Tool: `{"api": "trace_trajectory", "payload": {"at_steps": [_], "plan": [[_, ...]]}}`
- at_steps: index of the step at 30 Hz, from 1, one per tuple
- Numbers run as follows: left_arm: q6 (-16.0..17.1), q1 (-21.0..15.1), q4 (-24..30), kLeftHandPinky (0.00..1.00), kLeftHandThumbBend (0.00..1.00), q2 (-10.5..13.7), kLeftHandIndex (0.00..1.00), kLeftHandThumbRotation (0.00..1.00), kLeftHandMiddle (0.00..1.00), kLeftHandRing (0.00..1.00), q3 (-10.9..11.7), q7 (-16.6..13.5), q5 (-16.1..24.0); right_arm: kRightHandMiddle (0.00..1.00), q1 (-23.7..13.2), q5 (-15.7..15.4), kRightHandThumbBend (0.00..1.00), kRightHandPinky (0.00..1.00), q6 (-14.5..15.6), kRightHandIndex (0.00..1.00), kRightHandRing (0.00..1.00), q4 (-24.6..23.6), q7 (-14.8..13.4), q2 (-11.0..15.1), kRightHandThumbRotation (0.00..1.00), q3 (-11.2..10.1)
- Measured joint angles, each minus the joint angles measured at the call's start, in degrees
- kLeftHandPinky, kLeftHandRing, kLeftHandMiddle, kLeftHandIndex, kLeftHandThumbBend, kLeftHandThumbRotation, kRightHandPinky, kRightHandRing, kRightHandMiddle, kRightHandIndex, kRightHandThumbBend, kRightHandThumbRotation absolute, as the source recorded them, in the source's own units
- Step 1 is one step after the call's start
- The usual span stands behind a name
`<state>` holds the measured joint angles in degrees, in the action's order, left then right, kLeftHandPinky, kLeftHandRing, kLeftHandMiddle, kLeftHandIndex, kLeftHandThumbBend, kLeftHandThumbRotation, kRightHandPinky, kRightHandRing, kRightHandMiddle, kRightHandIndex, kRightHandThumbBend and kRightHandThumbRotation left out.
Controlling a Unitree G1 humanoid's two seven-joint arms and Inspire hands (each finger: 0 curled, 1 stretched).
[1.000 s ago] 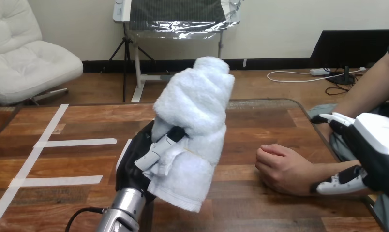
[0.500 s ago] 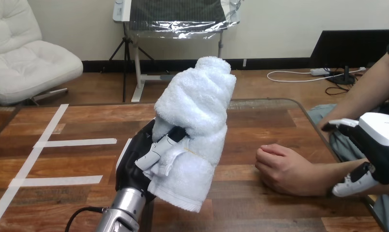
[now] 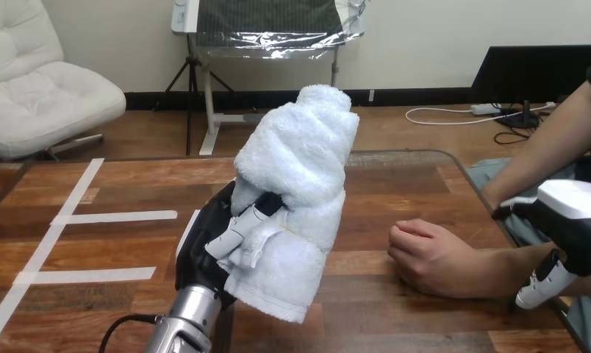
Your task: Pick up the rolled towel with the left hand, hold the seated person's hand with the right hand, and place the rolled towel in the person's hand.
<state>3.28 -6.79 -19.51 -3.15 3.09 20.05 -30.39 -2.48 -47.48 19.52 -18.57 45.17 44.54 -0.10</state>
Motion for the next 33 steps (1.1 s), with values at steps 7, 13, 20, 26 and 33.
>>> {"api": "trace_trajectory", "payload": {"at_steps": [7, 13, 20, 26, 33], "plan": [[0.0, 0.0, 0.0, 0.25, 0.89, 0.0, 0.47, 0.06, 0.4, 0.31, 0.1, 0.3, 0.0, 0.94, -2.1, -0.9, 0.81, 0.88, -0.1, 0.88, 0.94, 3.2, 1.5, 0.9, 0.0, 2.5], [0.0, 0.1, 0.0, 0.25, 0.89, 0.0, 0.47, 0.06, 0.4, 0.31, 0.1, 0.3, 0.0, 0.94, -3.4, -1.6, 0.8, 0.88, -0.8, 0.88, 0.94, 5.4, 1.5, 0.9, 0.0, 4.3], [0.0, 0.3, 0.2, 0.25, 0.88, 0.0, 0.47, 0.06, 0.4, 0.31, 0.1, 0.3, -0.2, 0.94, -5.2, -2.3, 0.81, 0.88, -2.3, 0.88, 0.94, 8.4, 1.6, 0.9, 0.0, 6.4], [-0.1, 0.8, 0.9, 0.26, 0.88, 0.0, 0.47, 0.06, 0.4, 0.31, 0.1, 0.3, -0.5, 0.95, -6.5, -2.3, 0.81, 0.89, -4.2, 0.88, 0.94, 11.0, 1.6, 0.9, 0.0, 7.7], [-0.4, 1.1, 1.8, 0.26, 0.86, 0.0, 0.47, 0.05, 0.4, 0.32, 0.2, 0.4, -0.7, 0.95, -7.7, -2.7, 0.8, 0.9, -5.4, 0.88, 0.95, 13.8, 1.0, 0.9, 0.04, 9.3]]}}
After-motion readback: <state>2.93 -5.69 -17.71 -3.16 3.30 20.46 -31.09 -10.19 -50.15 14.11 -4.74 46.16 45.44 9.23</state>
